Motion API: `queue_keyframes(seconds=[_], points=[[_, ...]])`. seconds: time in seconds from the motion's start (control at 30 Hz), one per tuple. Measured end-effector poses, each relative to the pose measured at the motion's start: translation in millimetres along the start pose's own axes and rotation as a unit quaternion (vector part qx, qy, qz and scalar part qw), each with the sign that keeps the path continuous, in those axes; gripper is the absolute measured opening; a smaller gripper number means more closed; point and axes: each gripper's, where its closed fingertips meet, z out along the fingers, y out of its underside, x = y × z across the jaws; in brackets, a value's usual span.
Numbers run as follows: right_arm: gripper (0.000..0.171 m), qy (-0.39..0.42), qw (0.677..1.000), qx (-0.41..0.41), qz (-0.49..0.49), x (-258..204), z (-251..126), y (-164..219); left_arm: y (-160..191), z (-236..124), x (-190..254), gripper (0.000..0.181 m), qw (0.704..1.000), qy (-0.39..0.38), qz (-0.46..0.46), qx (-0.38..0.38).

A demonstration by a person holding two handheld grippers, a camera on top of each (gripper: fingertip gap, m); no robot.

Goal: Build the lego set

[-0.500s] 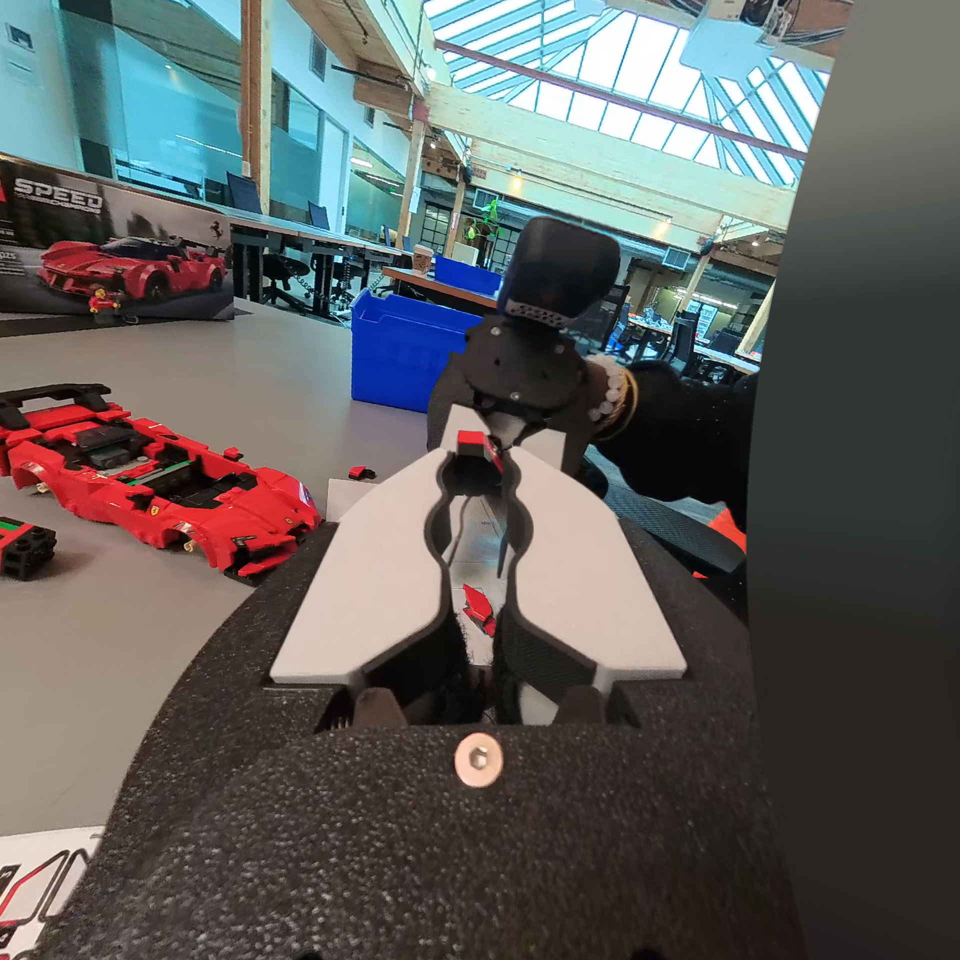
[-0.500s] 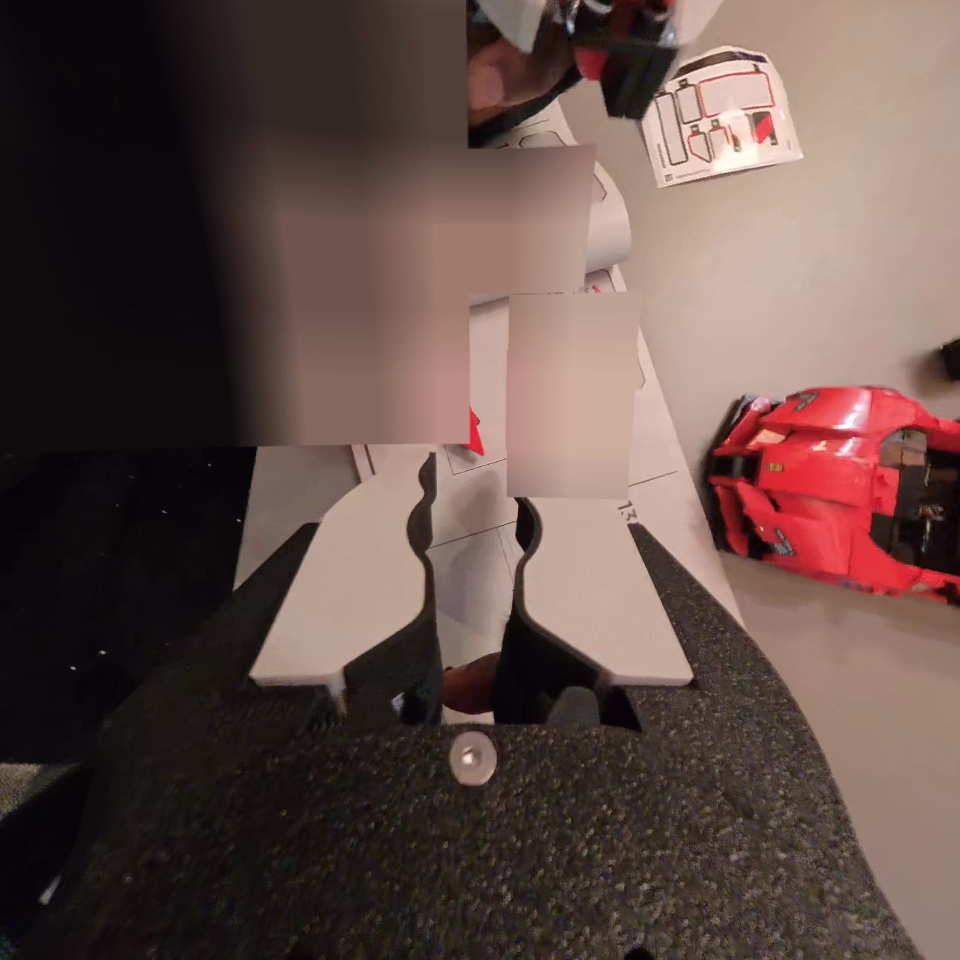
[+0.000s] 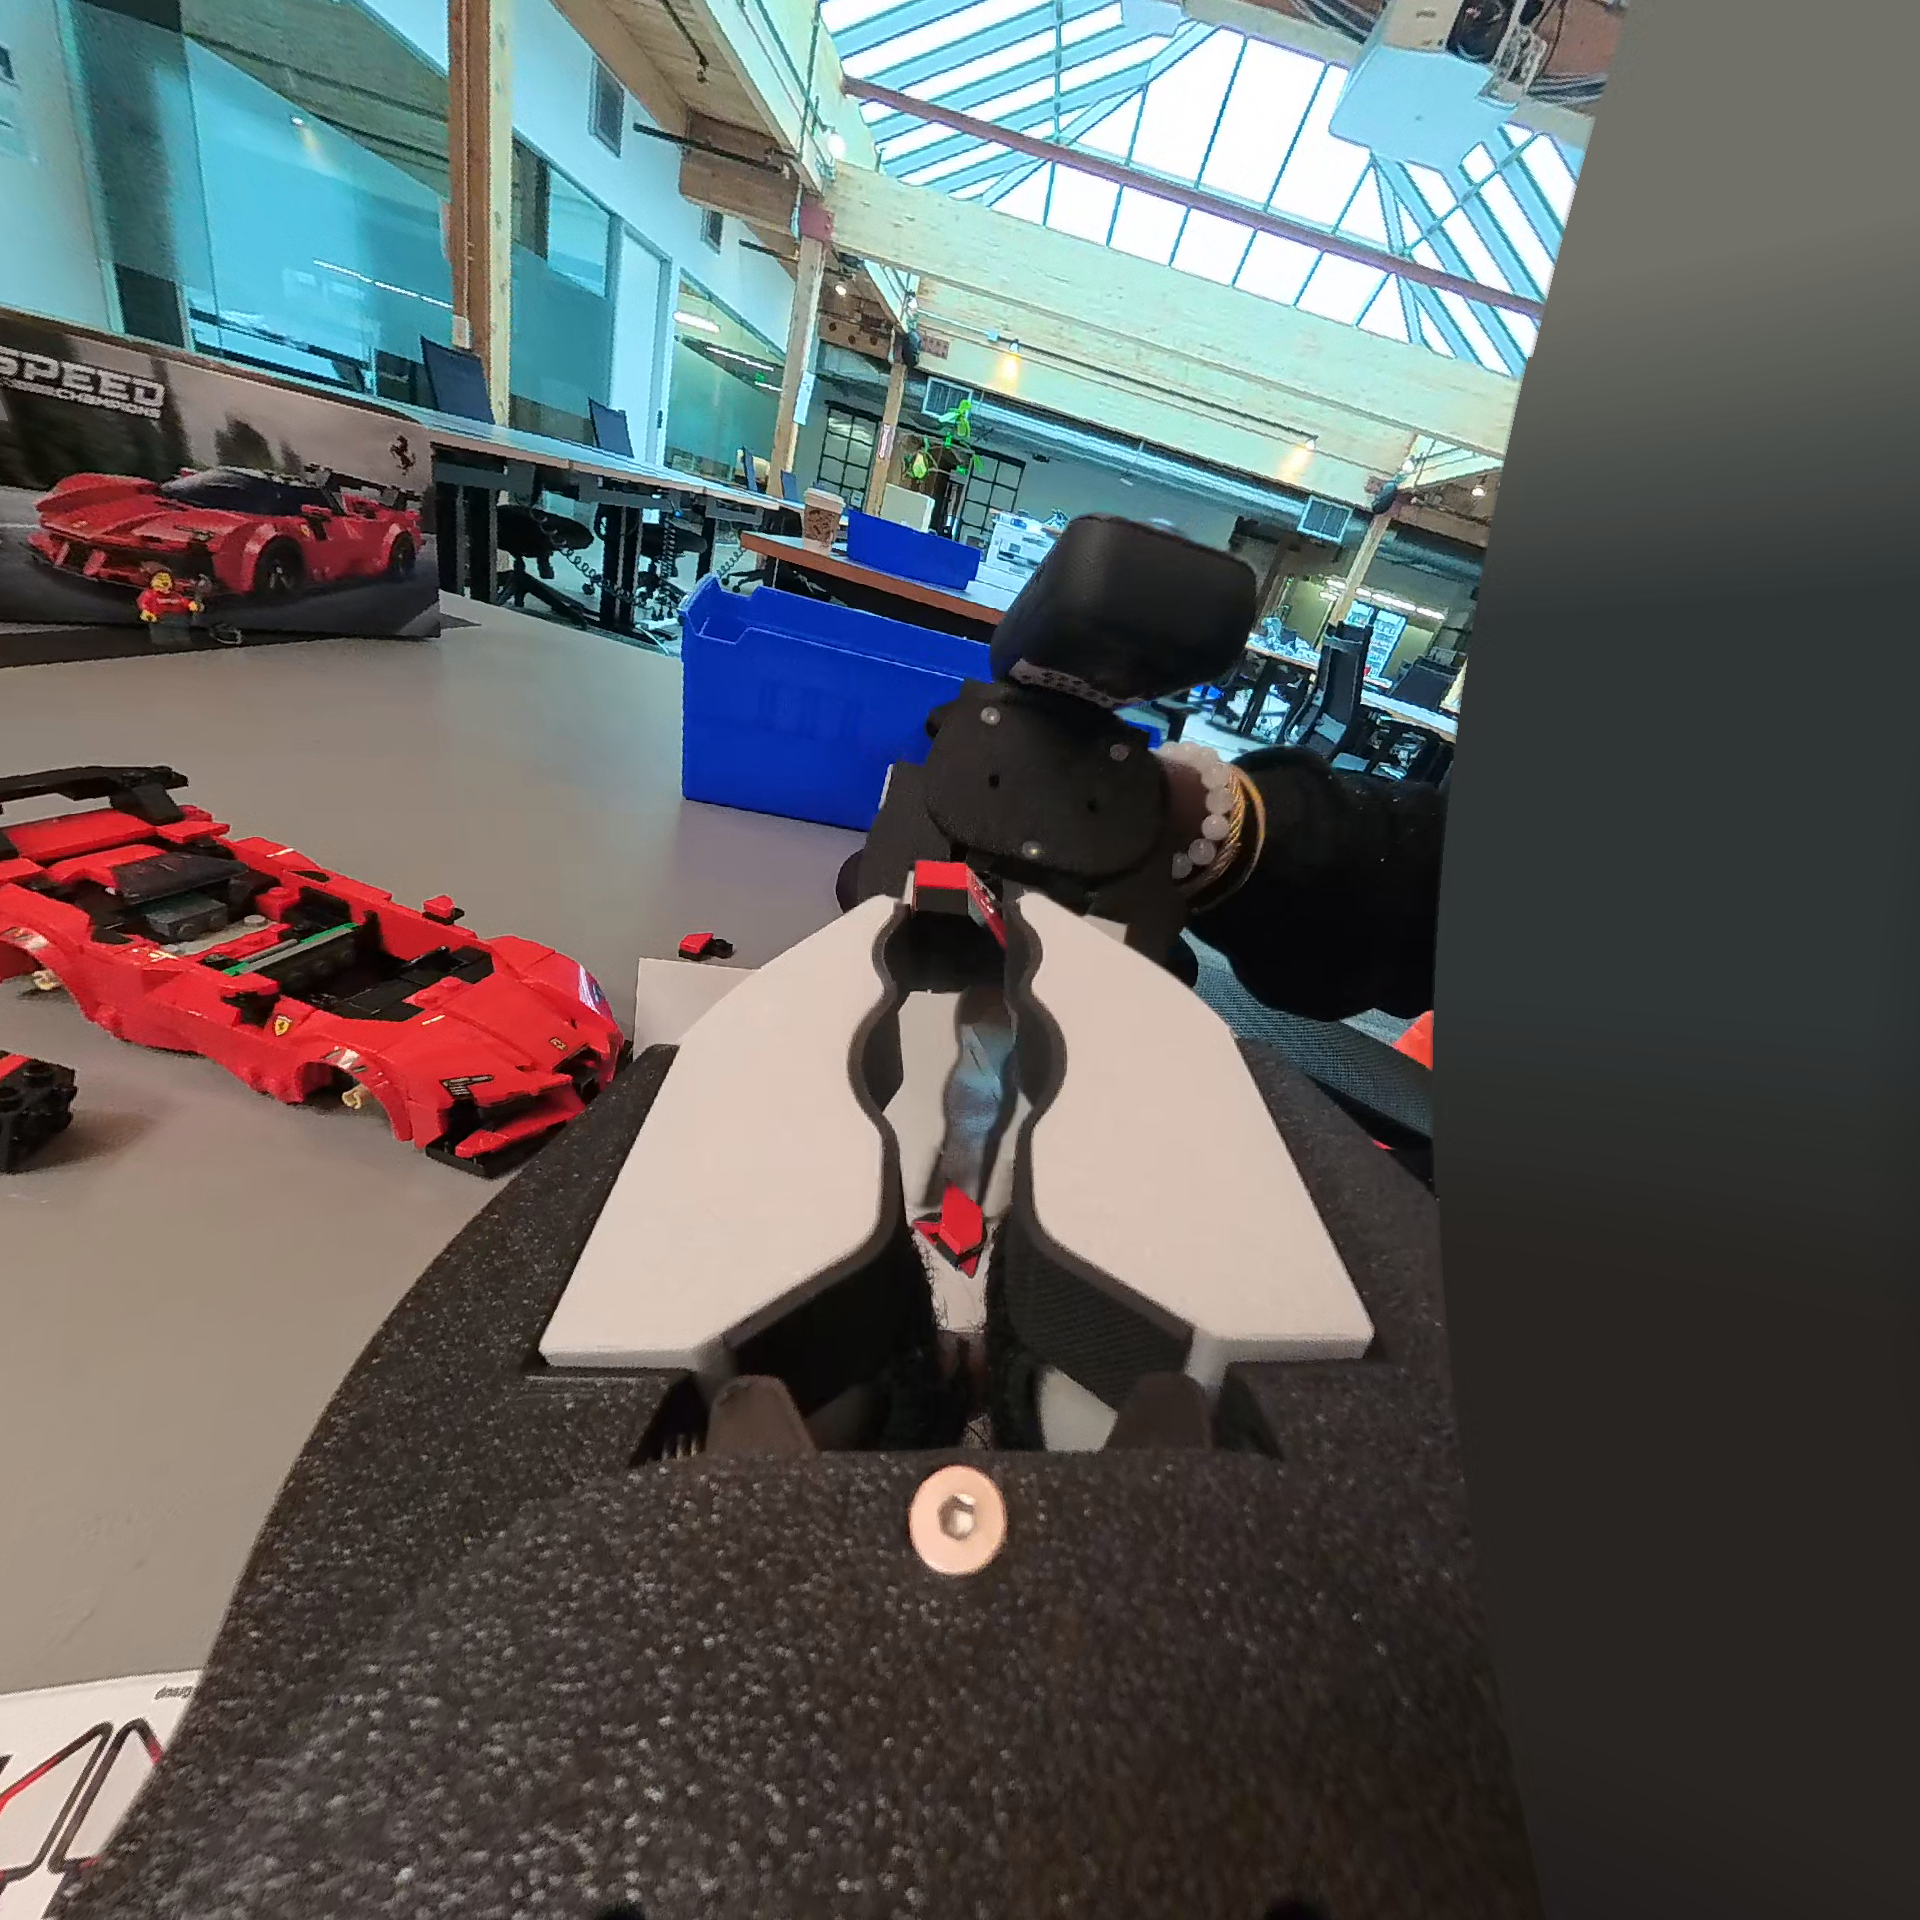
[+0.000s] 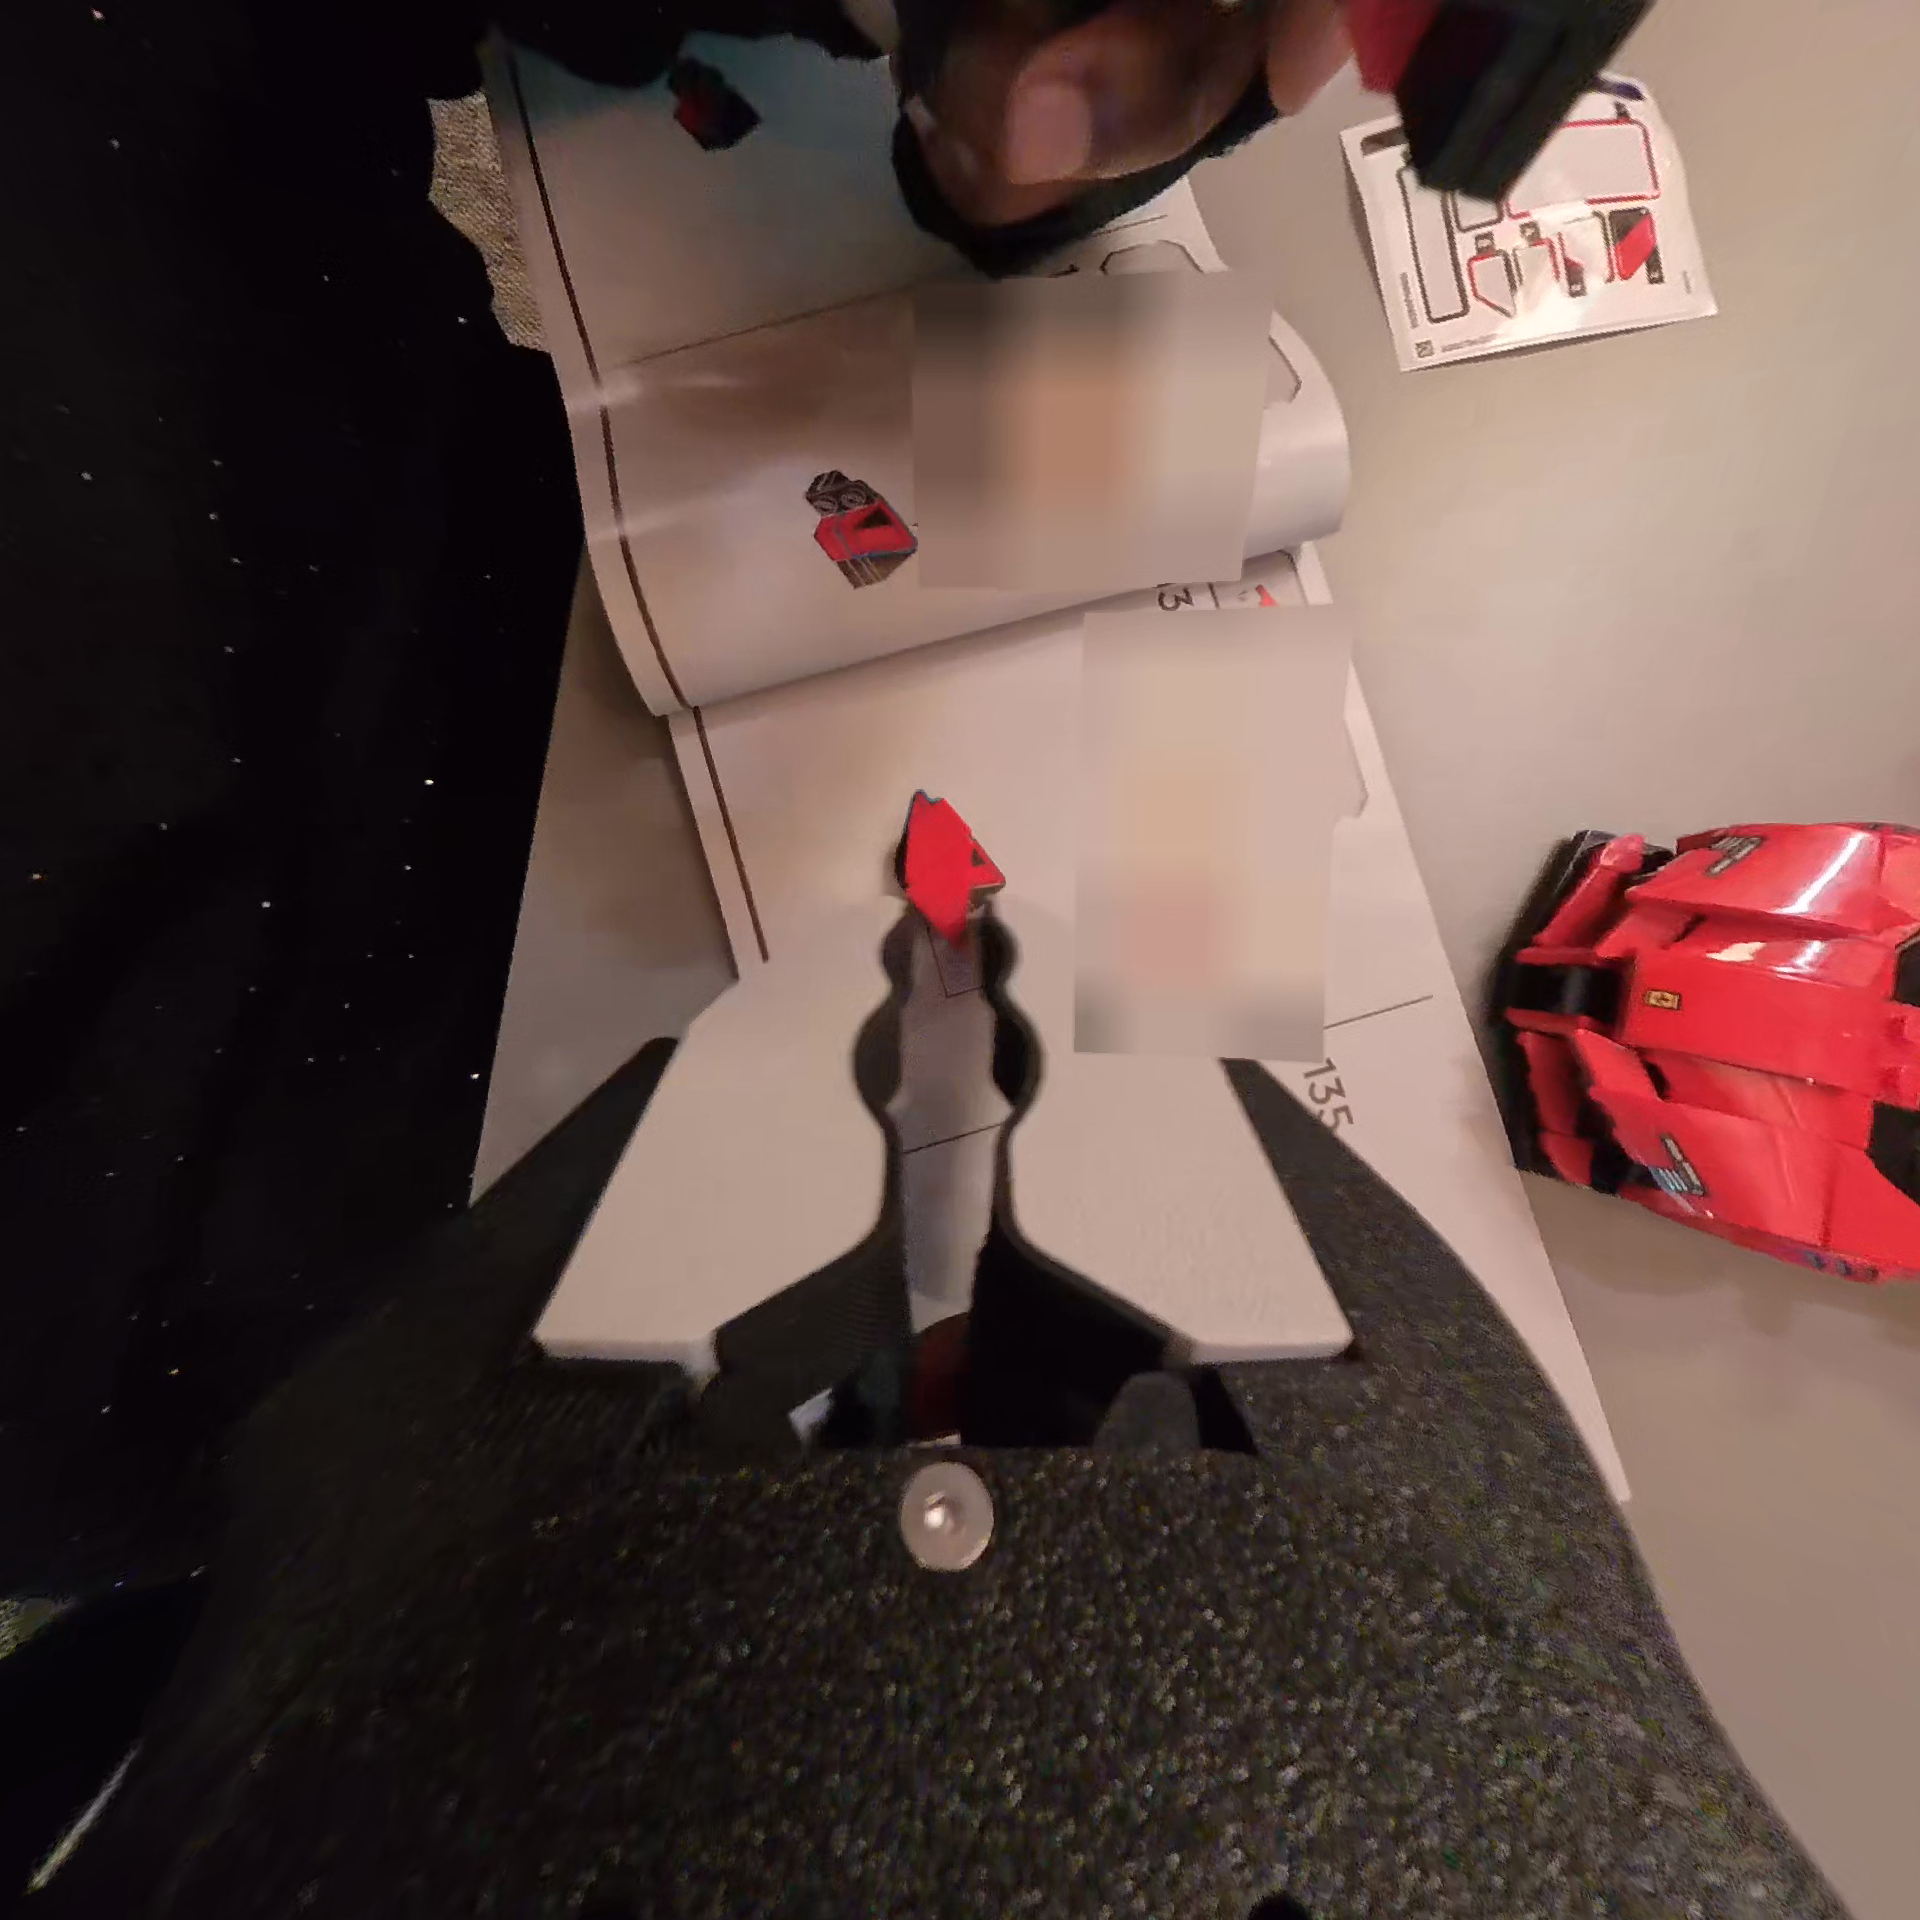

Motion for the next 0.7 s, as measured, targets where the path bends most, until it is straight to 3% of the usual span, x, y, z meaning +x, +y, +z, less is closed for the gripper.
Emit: queue_keyframes(seconds=[0.17, 0.27, 0.4, 0.47, 0.6, 0.67, 0.7], points=[[0.007, -0.008, 0.999, 0.014, -0.046, -2.3, -8.2, 0.2, 0.3, 0.2, -0.1, 0.017, 1.000, 0.001, -0.001, -0.001], [0.010, 0.049, 0.992, -0.019, -0.111, 17.8, -14.6, 7.7, 0.9, 0.7, 0.1, 0.017, 1.000, 0.002, -0.001, -0.003], [0.019, 0.100, 0.986, -0.070, -0.113, 37.7, -22.5, 16.7, 0.2, 0.2, -0.6, 0.017, 1.000, 0.000, -0.003, -0.001], [0.019, 0.099, 0.991, -0.060, -0.070, 31.9, -24.8, 15.5, 0.1, 0.0, -0.8, 0.017, 1.000, 0.000, -0.004, 0.000], [0.016, 0.023, 0.991, -0.026, 0.130, -1.6, -16.5, 12.0, -0.4, -0.3, -0.6, 0.017, 1.000, 0.001, -0.004, 0.002], [0.032, 0.023, 0.982, -0.013, 0.186, 0.8, -12.5, 12.1, -0.1, 0.0, -0.3, 0.017, 1.000, 0.002, -0.005, 0.000], [0.029, 0.030, 0.980, -0.010, 0.195, 5.0, -12.1, 12.8, 0.2, 0.1, -0.2, 0.017, 1.000, 0.003, -0.005, 0.000]])
